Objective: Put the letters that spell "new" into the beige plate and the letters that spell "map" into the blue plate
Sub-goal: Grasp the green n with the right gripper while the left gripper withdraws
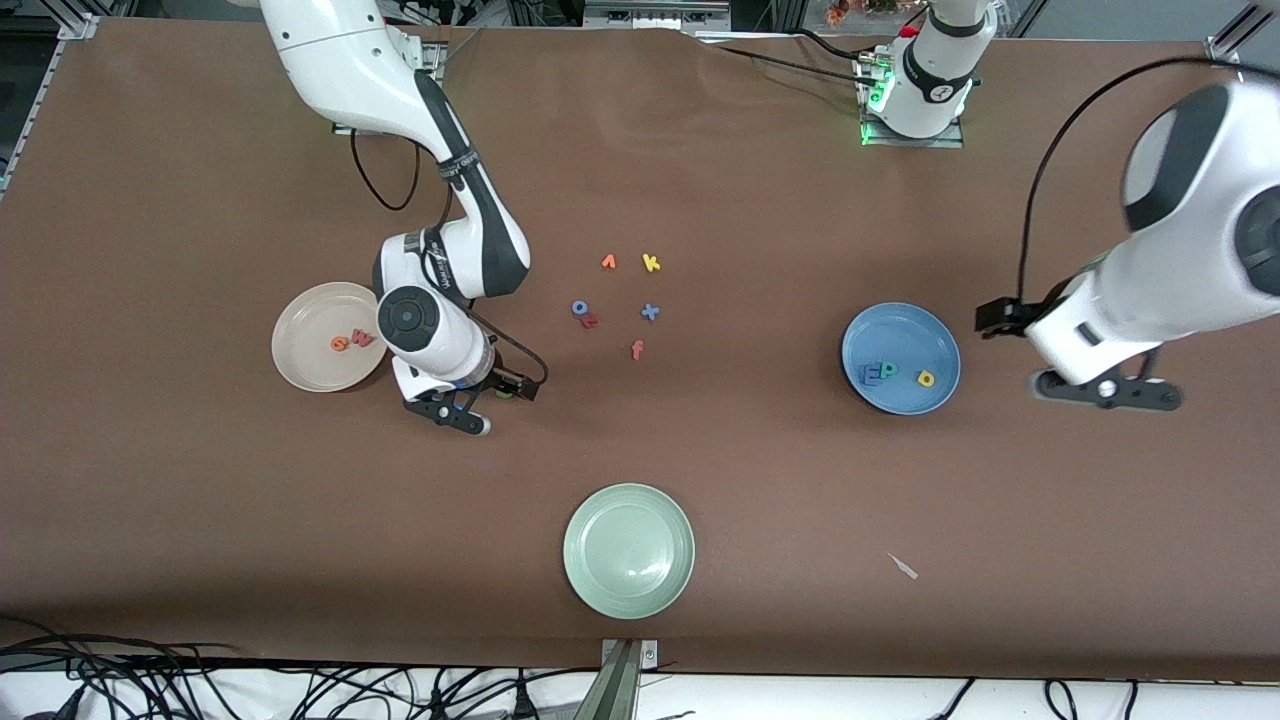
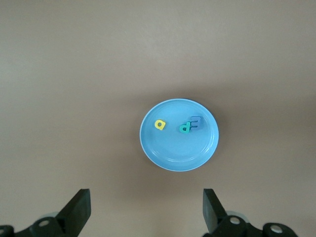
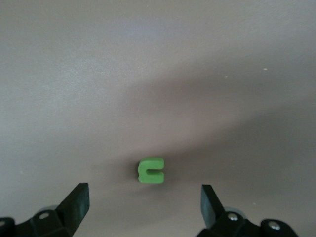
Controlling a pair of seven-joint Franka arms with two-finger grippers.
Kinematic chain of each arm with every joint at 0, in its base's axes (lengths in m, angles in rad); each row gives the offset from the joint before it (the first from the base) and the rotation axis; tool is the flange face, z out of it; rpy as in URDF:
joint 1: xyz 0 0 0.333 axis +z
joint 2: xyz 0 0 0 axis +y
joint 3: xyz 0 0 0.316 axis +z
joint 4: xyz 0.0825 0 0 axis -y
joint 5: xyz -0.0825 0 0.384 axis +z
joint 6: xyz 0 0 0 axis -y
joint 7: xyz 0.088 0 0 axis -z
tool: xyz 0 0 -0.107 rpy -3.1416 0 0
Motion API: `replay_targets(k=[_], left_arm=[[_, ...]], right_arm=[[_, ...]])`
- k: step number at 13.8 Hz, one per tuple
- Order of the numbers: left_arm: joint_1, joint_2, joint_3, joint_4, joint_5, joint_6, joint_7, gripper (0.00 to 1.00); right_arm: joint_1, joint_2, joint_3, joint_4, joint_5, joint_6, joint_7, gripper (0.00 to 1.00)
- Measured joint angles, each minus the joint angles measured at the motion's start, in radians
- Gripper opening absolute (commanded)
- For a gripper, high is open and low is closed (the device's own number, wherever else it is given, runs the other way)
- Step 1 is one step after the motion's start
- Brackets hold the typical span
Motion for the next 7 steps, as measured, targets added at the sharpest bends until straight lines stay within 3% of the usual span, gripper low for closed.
replay_targets(k=[3, 4, 7], left_arm=[[-0.019, -0.019, 0.024, 0.032, -0.019, -0.001, -0.004, 1.0], [-0.054, -0.035, 0.079, 0.029, -0.046, 0.006, -0.012, 1.0], [-0.226, -0.142, 0.345, -0.059, -0.192, 0.041, -0.02, 1.0]], right_arm=[[0.003, 0.015, 0.0, 0.0, 0.0, 0.015, 0.0, 0.94], [0.003, 0.017, 0.0, 0.0, 0.0, 0.022, 0.001, 0.92], [0.003, 0.033, 0.001, -0.002, 0.0, 0.058, 0.0, 0.84]])
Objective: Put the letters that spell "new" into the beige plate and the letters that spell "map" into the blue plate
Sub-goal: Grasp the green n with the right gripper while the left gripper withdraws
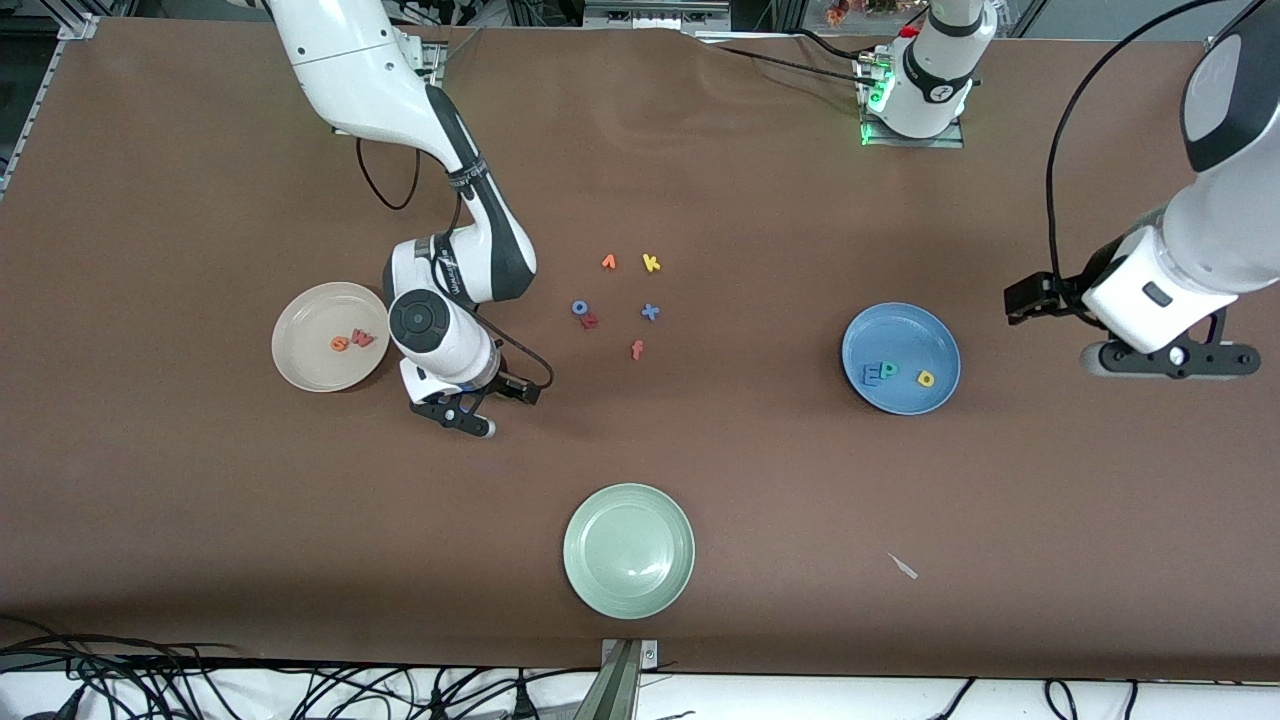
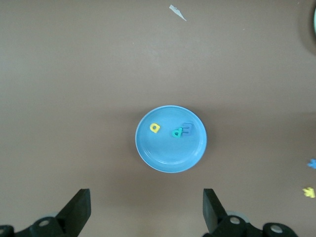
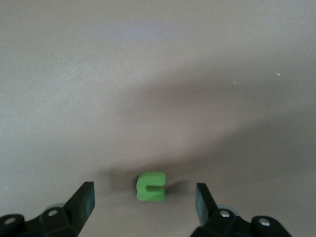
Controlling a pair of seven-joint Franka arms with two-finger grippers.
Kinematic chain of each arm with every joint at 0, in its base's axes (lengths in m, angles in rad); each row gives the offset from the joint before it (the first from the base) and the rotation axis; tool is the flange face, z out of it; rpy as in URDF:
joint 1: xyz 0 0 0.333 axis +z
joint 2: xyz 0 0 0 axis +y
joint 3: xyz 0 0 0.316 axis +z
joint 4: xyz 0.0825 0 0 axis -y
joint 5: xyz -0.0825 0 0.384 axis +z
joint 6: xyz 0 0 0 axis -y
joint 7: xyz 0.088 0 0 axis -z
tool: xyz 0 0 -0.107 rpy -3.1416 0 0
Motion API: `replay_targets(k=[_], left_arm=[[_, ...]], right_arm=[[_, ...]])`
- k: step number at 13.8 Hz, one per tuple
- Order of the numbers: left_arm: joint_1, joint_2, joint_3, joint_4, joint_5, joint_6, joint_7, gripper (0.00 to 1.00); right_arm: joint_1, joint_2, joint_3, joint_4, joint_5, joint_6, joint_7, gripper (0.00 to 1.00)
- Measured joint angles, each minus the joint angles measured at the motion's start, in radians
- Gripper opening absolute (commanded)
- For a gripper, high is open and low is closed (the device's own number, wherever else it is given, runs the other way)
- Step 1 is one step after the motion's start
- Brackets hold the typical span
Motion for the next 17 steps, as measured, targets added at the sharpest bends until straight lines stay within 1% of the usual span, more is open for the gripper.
replay_targets(k=[1, 2, 5, 6, 7, 10, 12, 13, 15, 17], left_arm=[[-0.043, -0.038, 0.065, -0.047, -0.025, 0.018, 0.0, 1.0], [-0.069, -0.073, 0.104, -0.095, -0.038, 0.046, 0.001, 1.0], [-0.121, -0.177, 0.154, -0.252, -0.043, 0.168, 0.0, 1.0], [-0.131, -0.205, 0.162, -0.294, -0.043, 0.188, 0.0, 1.0], [-0.136, -0.226, 0.165, -0.323, -0.043, 0.199, 0.0, 1.0], [-0.136, -0.259, 0.169, -0.364, -0.09, 0.214, 0.001, 1.0], [-0.136, -0.269, 0.169, -0.373, -0.093, 0.217, 0.001, 1.0], [-0.136, -0.269, 0.17, -0.374, -0.093, 0.219, 0.001, 1.0], [-0.136, -0.269, 0.172, -0.374, -0.09, 0.222, 0.001, 1.0], [-0.136, -0.269, 0.172, -0.372, -0.088, 0.223, 0.001, 1.0]], right_arm=[[0.0, 0.008, 0.003, -0.001, 0.0, 0.013, 0.0, 0.8], [0.0, 0.014, 0.007, -0.001, 0.0, 0.022, 0.0, 0.75], [0.0, 0.02, 0.013, -0.001, 0.0, 0.027, 0.0, 0.49], [0.0, 0.019, 0.013, -0.001, 0.001, 0.027, 0.0, 0.45], [0.0, 0.016, 0.013, 0.0, 0.001, 0.028, 0.0, 0.39], [0.001, 0.014, 0.015, -0.001, 0.002, 0.028, 0.0, 0.25], [0.001, 0.012, 0.015, -0.001, 0.003, 0.029, 0.0, 0.1], [0.001, 0.008, 0.017, 0.0, 0.004, 0.026, -0.001, 0.04], [0.001, 0.006, 0.017, 0.001, 0.004, 0.008, -0.005, 0.02], [-0.001, -0.008, -0.003, 0.007, 0.004, -0.057, -0.056, 0.02]])
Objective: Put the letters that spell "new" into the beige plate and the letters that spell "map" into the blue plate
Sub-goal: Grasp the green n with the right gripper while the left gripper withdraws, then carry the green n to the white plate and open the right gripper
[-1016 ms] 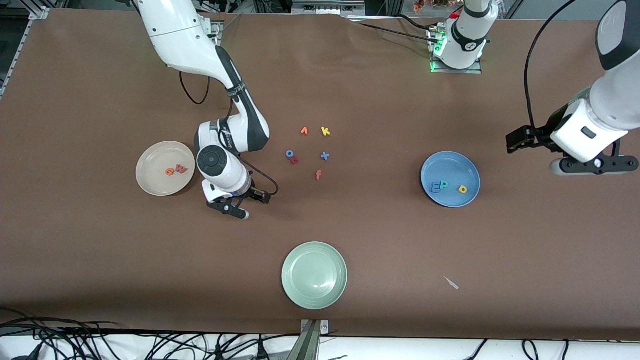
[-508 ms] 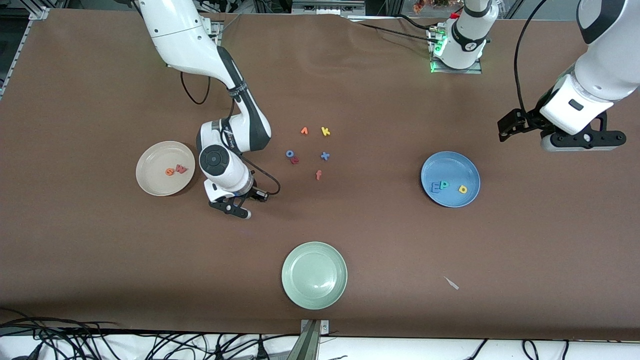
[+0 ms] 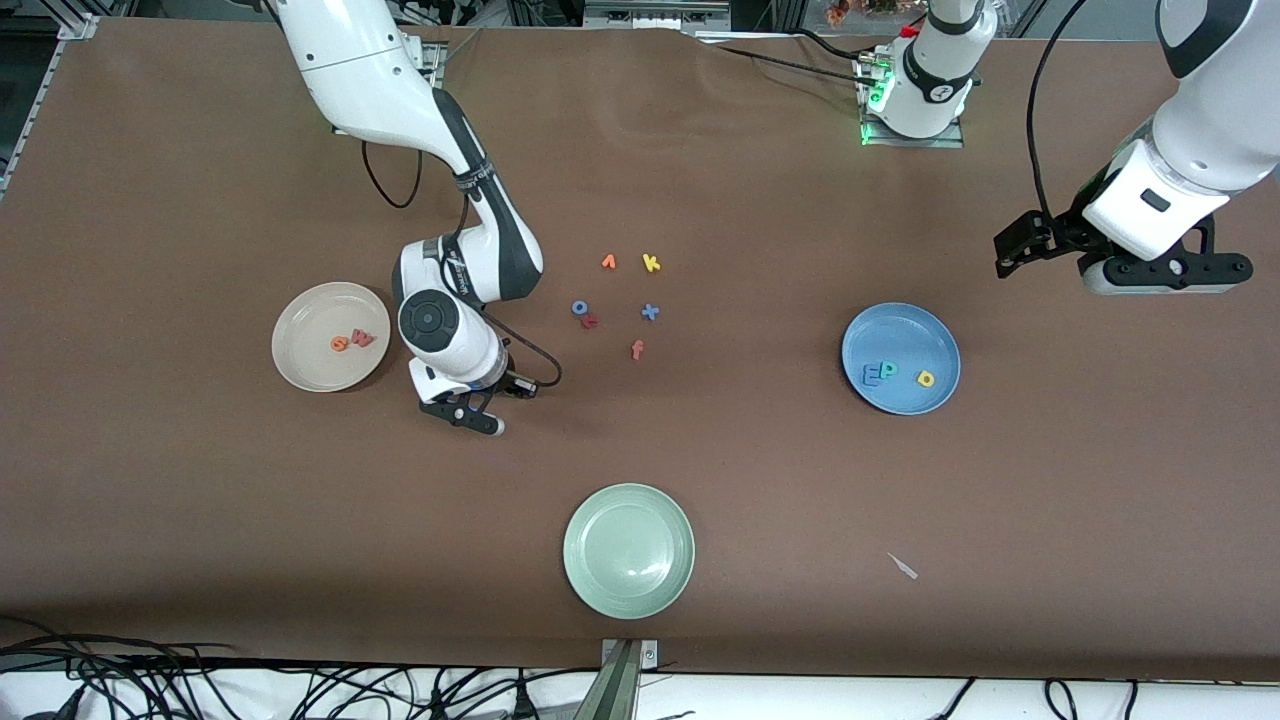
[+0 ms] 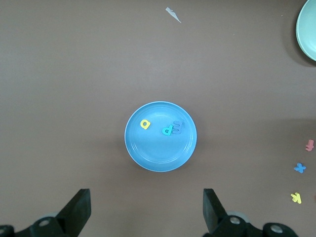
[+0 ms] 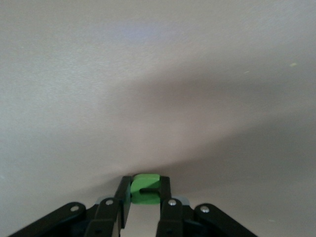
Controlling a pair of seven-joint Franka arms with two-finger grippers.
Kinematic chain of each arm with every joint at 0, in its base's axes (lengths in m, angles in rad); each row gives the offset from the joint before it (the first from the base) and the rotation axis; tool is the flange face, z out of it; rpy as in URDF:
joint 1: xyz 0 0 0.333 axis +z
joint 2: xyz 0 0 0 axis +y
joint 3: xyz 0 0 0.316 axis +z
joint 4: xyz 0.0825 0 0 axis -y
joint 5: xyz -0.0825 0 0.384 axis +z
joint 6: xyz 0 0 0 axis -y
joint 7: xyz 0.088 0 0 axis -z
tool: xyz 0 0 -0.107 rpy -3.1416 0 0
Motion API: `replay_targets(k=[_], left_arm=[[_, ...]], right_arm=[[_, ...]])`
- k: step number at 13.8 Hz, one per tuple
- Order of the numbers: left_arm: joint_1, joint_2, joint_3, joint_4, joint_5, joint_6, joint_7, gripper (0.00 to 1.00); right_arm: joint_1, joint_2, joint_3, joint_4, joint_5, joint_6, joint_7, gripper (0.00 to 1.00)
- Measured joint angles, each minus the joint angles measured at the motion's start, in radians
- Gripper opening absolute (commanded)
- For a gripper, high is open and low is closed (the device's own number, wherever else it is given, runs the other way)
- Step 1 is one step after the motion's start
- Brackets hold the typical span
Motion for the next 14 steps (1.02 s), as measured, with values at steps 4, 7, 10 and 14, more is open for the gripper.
replay_targets(k=[4, 7, 10, 14], left_arm=[[0.0, 0.0, 0.001, 0.005, 0.0, 0.001, 0.0, 1.0], [0.0, 0.0, 0.003, 0.005, 0.0, 0.001, 0.0, 1.0], [0.0, 0.0, 0.004, 0.005, 0.0, 0.001, 0.0, 1.0], [0.0, 0.0, 0.004, 0.006, 0.0, 0.001, 0.001, 1.0]], right_arm=[[-0.018, -0.085, -0.09, -0.033, 0.002, -0.126, -0.18, 0.02], [-0.024, -0.156, -0.148, -0.146, 0.002, -0.132, -0.305, 0.02], [-0.025, -0.195, -0.189, -0.24, 0.002, -0.131, -0.363, 0.02], [-0.026, -0.207, -0.255, -0.294, 0.002, -0.132, -0.434, 0.04]])
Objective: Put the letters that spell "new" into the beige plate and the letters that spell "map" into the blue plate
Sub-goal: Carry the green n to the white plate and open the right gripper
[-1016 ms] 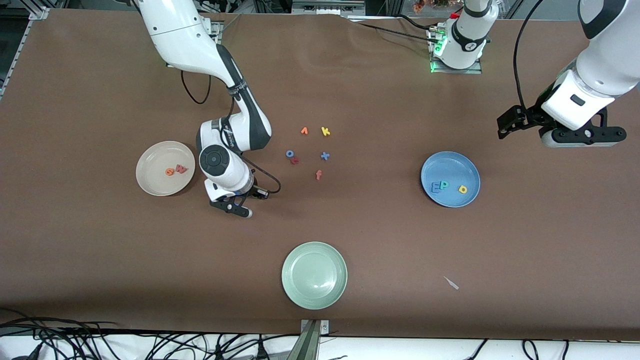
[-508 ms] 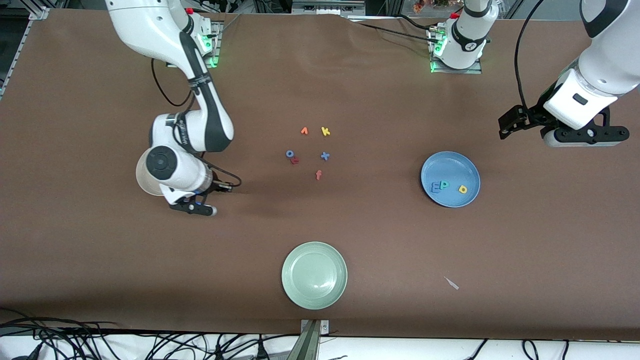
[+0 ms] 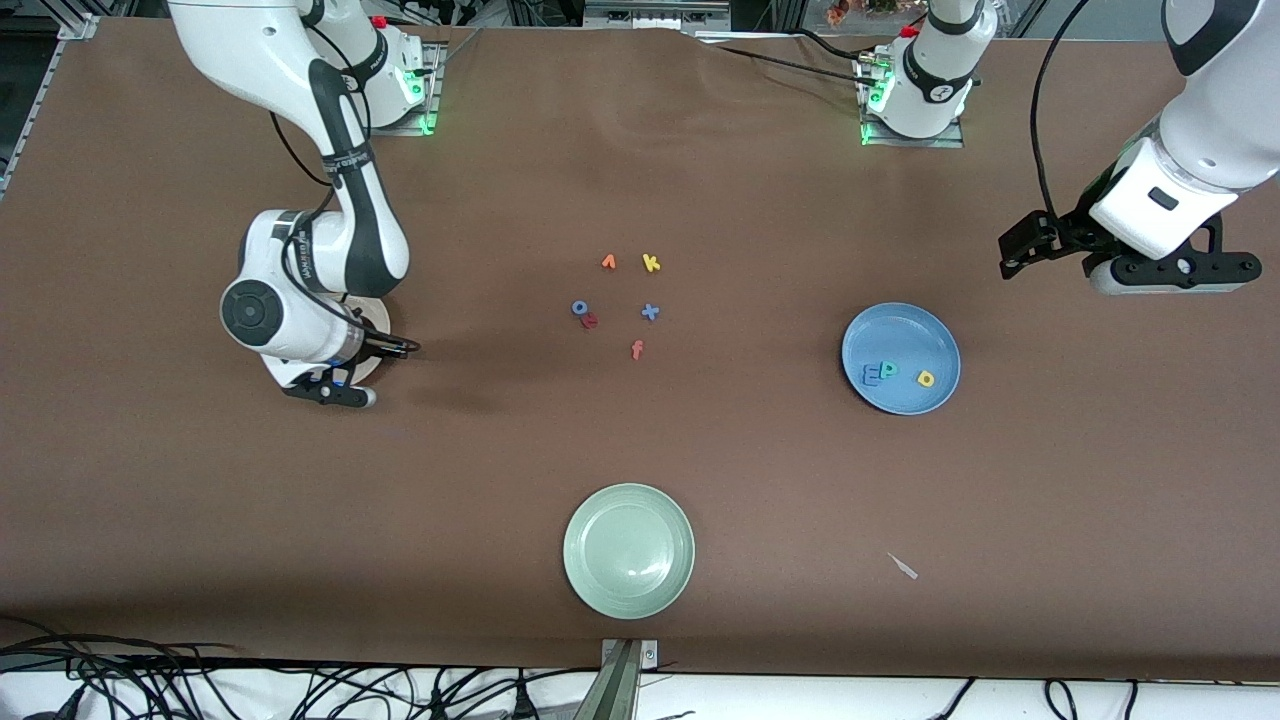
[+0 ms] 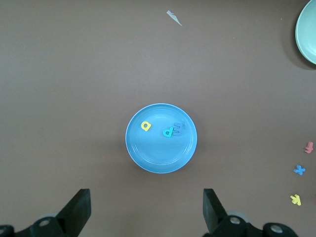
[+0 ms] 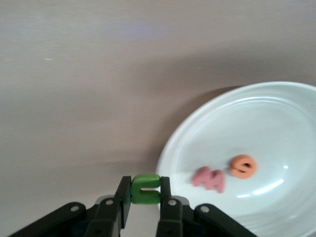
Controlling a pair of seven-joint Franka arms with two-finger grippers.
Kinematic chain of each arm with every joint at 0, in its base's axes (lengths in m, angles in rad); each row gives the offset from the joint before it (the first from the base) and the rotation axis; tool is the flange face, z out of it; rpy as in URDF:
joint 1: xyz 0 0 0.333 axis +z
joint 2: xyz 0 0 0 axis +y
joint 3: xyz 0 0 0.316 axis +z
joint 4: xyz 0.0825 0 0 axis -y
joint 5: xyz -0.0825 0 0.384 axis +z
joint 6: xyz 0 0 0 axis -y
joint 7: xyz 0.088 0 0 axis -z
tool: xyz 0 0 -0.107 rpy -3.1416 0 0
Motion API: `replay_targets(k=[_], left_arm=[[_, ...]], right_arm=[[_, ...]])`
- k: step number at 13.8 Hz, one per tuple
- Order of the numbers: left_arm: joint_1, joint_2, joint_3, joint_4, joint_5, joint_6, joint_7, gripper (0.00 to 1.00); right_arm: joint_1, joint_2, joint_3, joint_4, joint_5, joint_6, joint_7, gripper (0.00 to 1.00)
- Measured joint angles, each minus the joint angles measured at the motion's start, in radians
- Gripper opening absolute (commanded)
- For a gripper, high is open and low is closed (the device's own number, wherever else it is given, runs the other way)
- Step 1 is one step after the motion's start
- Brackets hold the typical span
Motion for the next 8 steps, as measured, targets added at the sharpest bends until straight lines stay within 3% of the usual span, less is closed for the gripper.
replay_targets(k=[1, 2, 3, 4, 8], left_arm=[[0.0, 0.0, 0.0, 0.0, 0.0, 0.0, 0.0, 1.0], [0.0, 0.0, 0.0, 0.001, 0.0, 0.0, 0.0, 1.0], [0.0, 0.0, 0.0, 0.001, 0.0, 0.0, 0.0, 1.0], [0.0, 0.0, 0.0, 0.001, 0.0, 0.0, 0.0, 1.0], [0.0, 0.0, 0.0, 0.002, 0.0, 0.0, 0.0, 1.0]], right_arm=[[0.0, 0.0, -0.015, -0.008, 0.0, 0.0, -0.013, 0.08], [-0.001, 0.0, -0.029, -0.013, 0.0, 0.0, -0.024, 0.27], [-0.002, 0.0, -0.04, -0.016, 0.0, -0.003, -0.032, 0.69], [-0.005, 0.0, -0.049, -0.017, 0.0, -0.01, -0.036, 1.0], [-0.014, -0.002, -0.054, 0.015, 0.001, -0.075, -0.037, 1.0]])
